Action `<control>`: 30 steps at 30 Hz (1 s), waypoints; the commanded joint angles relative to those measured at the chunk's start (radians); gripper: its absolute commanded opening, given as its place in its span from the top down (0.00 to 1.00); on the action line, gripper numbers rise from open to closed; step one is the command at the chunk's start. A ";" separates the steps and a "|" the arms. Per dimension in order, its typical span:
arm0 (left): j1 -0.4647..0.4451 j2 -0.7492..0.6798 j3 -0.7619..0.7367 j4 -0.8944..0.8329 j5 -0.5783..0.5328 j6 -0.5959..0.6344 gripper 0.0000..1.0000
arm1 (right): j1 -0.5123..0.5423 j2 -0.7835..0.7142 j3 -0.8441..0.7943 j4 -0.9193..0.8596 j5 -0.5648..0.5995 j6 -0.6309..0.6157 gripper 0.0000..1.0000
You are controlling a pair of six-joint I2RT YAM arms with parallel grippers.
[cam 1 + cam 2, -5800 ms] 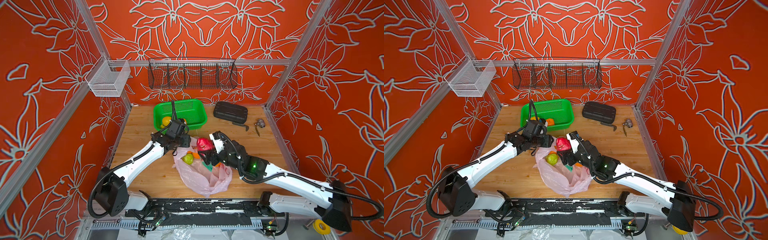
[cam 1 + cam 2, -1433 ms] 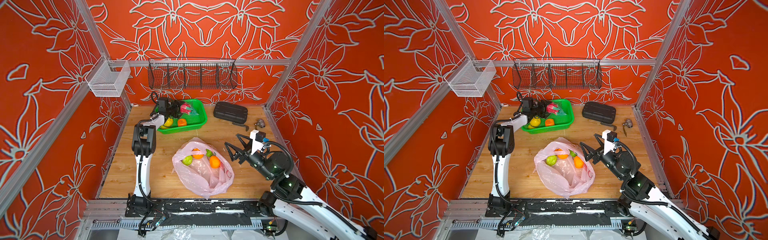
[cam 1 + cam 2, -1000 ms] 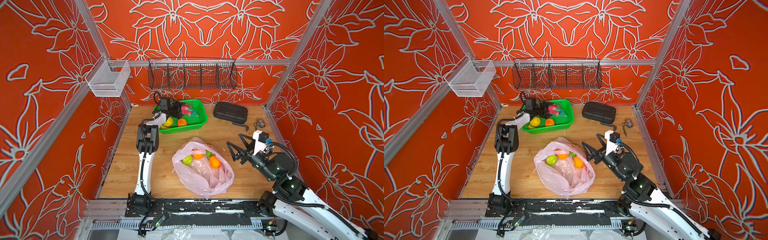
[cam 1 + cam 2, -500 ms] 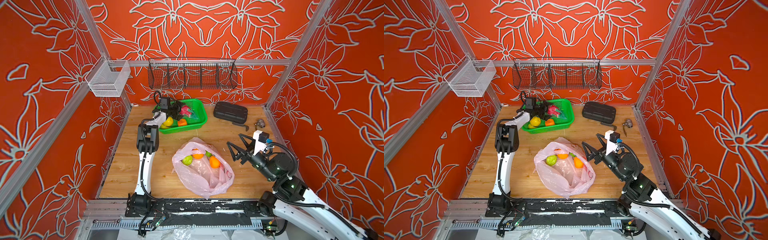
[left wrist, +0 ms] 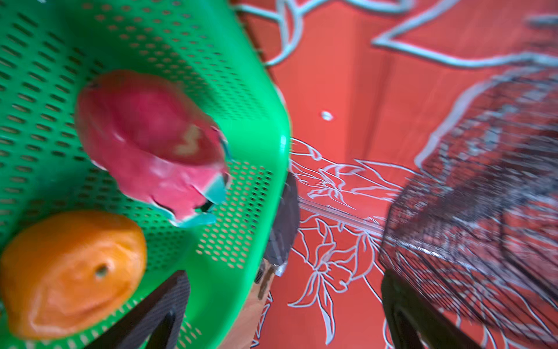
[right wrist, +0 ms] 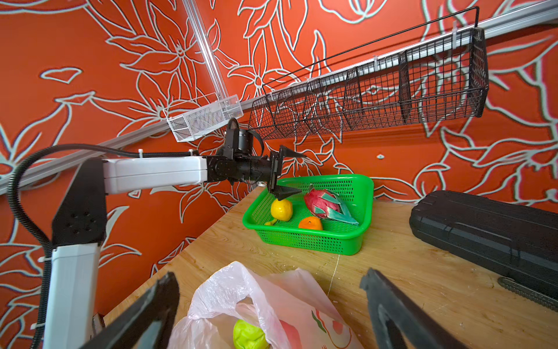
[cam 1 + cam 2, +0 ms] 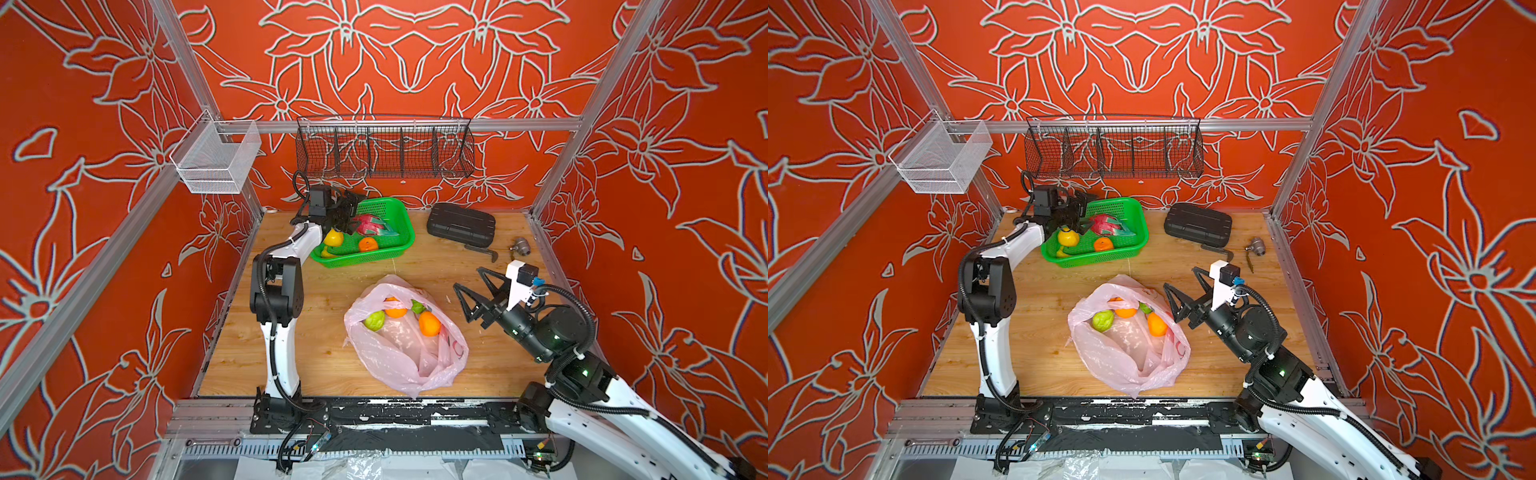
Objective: Untie the knot of the plastic bag and take out the fruit
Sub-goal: 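Move both grippers back over the pink bag opening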
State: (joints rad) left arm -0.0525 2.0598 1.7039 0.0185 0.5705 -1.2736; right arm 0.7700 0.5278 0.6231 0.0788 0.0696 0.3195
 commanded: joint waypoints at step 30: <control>-0.471 -1.047 -0.721 -0.485 -0.363 1.300 0.03 | 0.177 0.437 0.217 -0.471 -0.112 0.291 0.47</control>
State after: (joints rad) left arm -0.5098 1.0512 1.0168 -0.4183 0.2409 -0.1413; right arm 0.9230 0.9726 0.8703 -0.3637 -0.0772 0.5556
